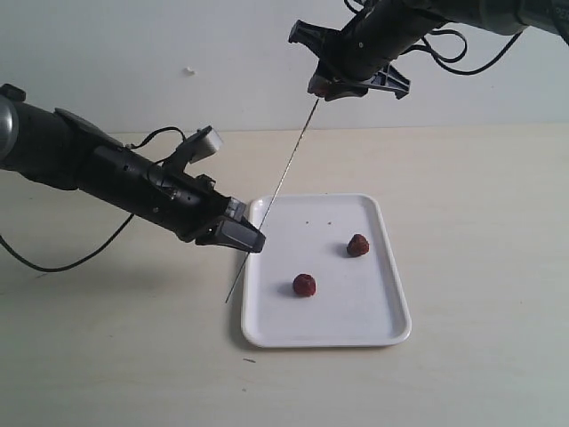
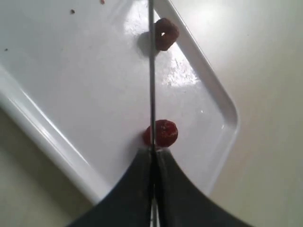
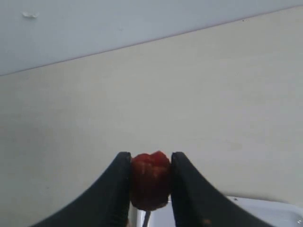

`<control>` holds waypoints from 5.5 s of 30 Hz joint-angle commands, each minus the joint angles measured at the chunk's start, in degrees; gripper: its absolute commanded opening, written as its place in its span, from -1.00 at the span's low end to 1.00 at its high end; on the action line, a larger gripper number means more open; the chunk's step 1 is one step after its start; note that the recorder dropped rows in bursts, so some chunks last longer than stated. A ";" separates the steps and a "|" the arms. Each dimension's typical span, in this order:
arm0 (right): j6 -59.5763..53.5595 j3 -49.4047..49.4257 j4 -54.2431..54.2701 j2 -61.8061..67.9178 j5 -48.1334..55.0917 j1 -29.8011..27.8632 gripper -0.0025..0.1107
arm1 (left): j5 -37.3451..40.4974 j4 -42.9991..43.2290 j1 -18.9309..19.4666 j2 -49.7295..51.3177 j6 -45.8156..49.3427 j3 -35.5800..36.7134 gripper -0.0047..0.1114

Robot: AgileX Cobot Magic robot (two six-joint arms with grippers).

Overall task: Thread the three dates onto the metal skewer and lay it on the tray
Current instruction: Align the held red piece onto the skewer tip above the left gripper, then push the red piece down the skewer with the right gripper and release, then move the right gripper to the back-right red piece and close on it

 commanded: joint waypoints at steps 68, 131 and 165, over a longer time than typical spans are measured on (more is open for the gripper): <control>-3.39 -0.29 1.28 -0.52 1.14 2.50 -0.54 | 1.49 -26.16 -0.44 -0.09 16.69 -2.80 -0.92; -24.92 25.64 -16.66 -17.50 15.45 1.18 0.16 | 5.78 4.06 15.02 -10.10 8.71 0.86 -0.92; -82.10 32.88 -16.80 -9.61 0.71 5.84 0.09 | 4.90 5.26 15.02 -11.44 10.63 1.94 -0.92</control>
